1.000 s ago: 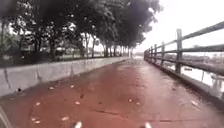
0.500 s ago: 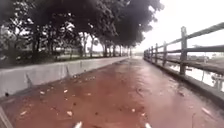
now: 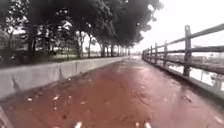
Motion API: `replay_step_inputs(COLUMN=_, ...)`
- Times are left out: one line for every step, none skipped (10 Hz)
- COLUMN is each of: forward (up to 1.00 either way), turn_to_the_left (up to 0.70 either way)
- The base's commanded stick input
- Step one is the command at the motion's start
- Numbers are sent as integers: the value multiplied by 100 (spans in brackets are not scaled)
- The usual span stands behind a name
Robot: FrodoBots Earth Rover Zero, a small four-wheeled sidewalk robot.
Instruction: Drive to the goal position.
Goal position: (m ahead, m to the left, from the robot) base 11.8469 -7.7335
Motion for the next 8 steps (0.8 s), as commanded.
replay_step_inputs(forward=50, turn_to_the_left=0)
replay_step_inputs(forward=50, turn_to_the_left=0)
replay_step_inputs(forward=50, turn_to_the_left=0)
replay_step_inputs(forward=50, turn_to_the_left=0)
replay_step_inputs(forward=50, turn_to_the_left=0)
replay_step_inputs(forward=50, turn_to_the_left=0)
replay_step_inputs(forward=50, turn_to_the_left=0)
replay_step_inputs(forward=50, turn_to_the_left=0)
